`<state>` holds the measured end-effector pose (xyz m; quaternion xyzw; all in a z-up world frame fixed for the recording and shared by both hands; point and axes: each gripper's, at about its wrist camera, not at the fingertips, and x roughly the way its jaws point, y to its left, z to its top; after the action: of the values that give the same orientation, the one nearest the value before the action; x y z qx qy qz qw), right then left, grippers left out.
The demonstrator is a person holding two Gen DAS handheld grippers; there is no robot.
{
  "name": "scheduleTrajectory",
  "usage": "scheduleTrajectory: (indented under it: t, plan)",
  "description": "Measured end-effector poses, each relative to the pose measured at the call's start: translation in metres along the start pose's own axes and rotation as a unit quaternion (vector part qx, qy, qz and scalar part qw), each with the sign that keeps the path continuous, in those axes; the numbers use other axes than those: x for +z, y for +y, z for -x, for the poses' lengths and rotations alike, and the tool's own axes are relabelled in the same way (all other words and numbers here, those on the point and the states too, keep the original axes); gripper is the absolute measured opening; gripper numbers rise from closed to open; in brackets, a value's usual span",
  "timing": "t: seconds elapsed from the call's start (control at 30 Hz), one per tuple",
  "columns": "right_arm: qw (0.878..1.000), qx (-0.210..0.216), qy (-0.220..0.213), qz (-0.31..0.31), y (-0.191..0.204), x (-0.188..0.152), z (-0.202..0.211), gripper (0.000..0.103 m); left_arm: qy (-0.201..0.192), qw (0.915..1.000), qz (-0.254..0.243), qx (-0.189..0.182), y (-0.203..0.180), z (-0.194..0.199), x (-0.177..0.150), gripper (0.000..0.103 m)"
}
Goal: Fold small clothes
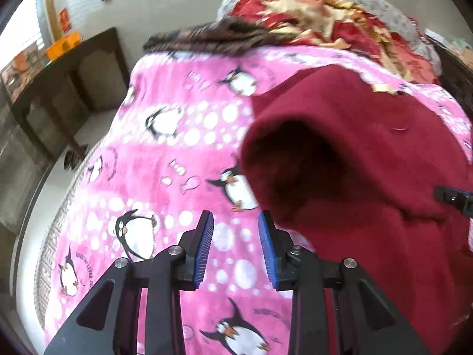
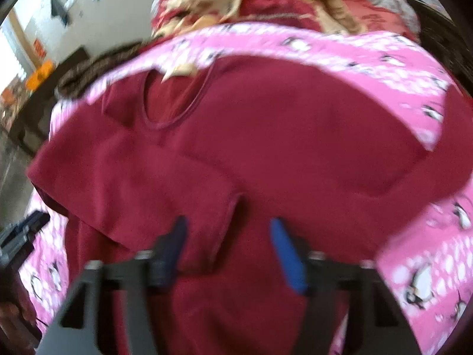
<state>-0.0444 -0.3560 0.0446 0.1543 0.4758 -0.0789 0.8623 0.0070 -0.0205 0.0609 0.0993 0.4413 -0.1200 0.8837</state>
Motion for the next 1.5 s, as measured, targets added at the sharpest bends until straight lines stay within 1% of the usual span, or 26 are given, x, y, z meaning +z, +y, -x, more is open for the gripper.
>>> scheduleTrajectory:
  t: [0.07, 0.1, 0.17, 0.23, 0.33, 0.37, 0.47, 0.5, 0.53, 0.57, 0.6, 0.67, 0.7, 0.73, 0.83, 0.9, 0.97, 1.07, 1.13, 1.17, 1.2, 1.23, 1.3, 1.37, 1.43, 1.5]
  plan:
    - [0.999, -0.026, -0.02, 0.036, 0.013, 0.001, -0.003, 0.023, 0.008, 0.9999, -0.004, 0.005, -0.001, -0.006, -0.005, 0.011]
    - [0.998, -0.031, -0.024, 0.052, 0.017, 0.001, -0.003, 0.006, 0.013, 0.9999, -0.007, 0.003, -0.001, -0.007, -0.007, 0.011]
    - [0.997, -0.026, -0.032, 0.063, 0.018, 0.005, 0.009, 0.005, 0.017, 0.9998, -0.01, 0.0, -0.008, -0.01, -0.01, 0.011]
    - [0.996, -0.028, -0.064, 0.058, 0.011, 0.011, 0.034, 0.004, 0.016, 0.9998, -0.012, -0.002, -0.008, -0.011, -0.011, 0.011]
    - [0.99, -0.073, -0.109, 0.049, -0.006, 0.02, 0.064, 0.005, 0.02, 0.9997, -0.011, -0.005, -0.014, -0.015, -0.01, 0.011]
    - [0.987, -0.101, -0.117, 0.042, -0.016, 0.025, 0.071, 0.005, 0.023, 0.9997, -0.01, -0.007, -0.015, -0.016, -0.01, 0.011]
    - [0.981, -0.156, -0.117, 0.02, -0.043, 0.035, 0.068, 0.005, 0.031, 0.9994, 0.0, -0.018, -0.018, -0.017, -0.009, 0.011]
    - [0.979, -0.173, -0.105, 0.018, -0.05, 0.038, 0.06, 0.008, 0.034, 0.9992, 0.004, -0.023, -0.018, -0.016, -0.009, 0.011]
    - [0.978, -0.192, -0.081, 0.018, -0.056, 0.04, 0.049, 0.018, 0.034, 0.999, 0.007, -0.028, -0.018, -0.014, -0.01, 0.011]
    - [0.978, -0.197, -0.066, 0.016, -0.059, 0.042, 0.044, 0.022, 0.033, 0.9988, 0.009, -0.035, -0.018, -0.012, -0.011, 0.011]
    - [0.98, -0.192, -0.058, 0.009, -0.058, 0.042, 0.042, 0.023, 0.03, 0.9987, 0.01, -0.04, -0.018, -0.009, -0.011, 0.011]
    - [0.987, -0.138, -0.078, 0.009, -0.047, 0.042, 0.052, 0.039, 0.025, 0.9984, 0.01, -0.049, -0.019, -0.006, -0.011, 0.011]
    - [0.99, -0.108, -0.087, 0.023, -0.033, 0.044, 0.056, 0.052, 0.023, 0.9982, 0.01, -0.054, -0.02, -0.005, -0.01, 0.011]
    - [0.992, -0.082, -0.092, 0.038, -0.02, 0.046, 0.058, 0.058, 0.02, 0.998, 0.011, -0.06, -0.021, -0.005, -0.008, 0.011]
    - [0.992, 0.033, -0.076, 0.099, 0.043, 0.06, 0.045, 0.058, 0.012, 0.997, 0.027, -0.072, -0.02, -0.007, 0.0, 0.011]
    - [0.985, 0.091, -0.064, 0.133, 0.086, 0.065, 0.032, 0.058, 0.011, 0.9962, 0.039, -0.077, -0.019, -0.011, 0.004, 0.011]
    - [0.973, 0.112, -0.062, 0.191, 0.135, 0.074, 0.012, 0.058, 0.018, 0.9955, 0.046, -0.081, -0.018, -0.018, 0.006, 0.011]
    - [0.953, 0.107, -0.058, 0.276, 0.192, 0.081, -0.021, 0.058, 0.021, 0.9944, 0.054, -0.088, -0.014, -0.025, 0.006, 0.011]
    - [0.947, 0.097, -0.041, 0.303, 0.211, 0.084, -0.044, 0.058, 0.023, 0.9943, 0.054, -0.089, -0.013, -0.028, 0.006, 0.011]
    - [0.946, 0.09, -0.028, 0.311, 0.22, 0.086, -0.057, 0.05, 0.024, 0.9941, 0.053, -0.091, -0.012, -0.029, 0.006, 0.011]
    - [0.943, 0.092, -0.01, 0.318, 0.226, 0.087, -0.068, 0.035, 0.024, 0.994, 0.052, -0.093, -0.012, -0.029, 0.007, 0.011]
    - [0.939, 0.097, 0.008, 0.329, 0.233, 0.087, -0.077, 0.004, 0.024, 0.9939, 0.051, -0.095, -0.012, -0.03, 0.008, 0.011]
    - [0.938, 0.1, -0.002, 0.331, 0.239, 0.088, -0.076, 0.004, 0.024, 0.9937, 0.052, -0.096, -0.011, -0.031, 0.008, 0.011]
    - [0.945, 0.113, -0.033, 0.305, 0.239, 0.095, -0.068, 0.005, 0.021, 0.9938, 0.054, -0.095, -0.009, -0.032, 0.008, 0.011]
    - [0.955, 0.104, -0.03, 0.276, 0.237, 0.1, -0.078, 0.005, 0.021, 0.994, 0.054, -0.093, -0.008, -0.033, 0.007, 0.011]
    - [0.957, 0.097, -0.019, 0.274, 0.24, 0.095, -0.087, 0.005, 0.023, 0.9941, 0.055, -0.091, -0.008, -0.033, 0.008, 0.011]
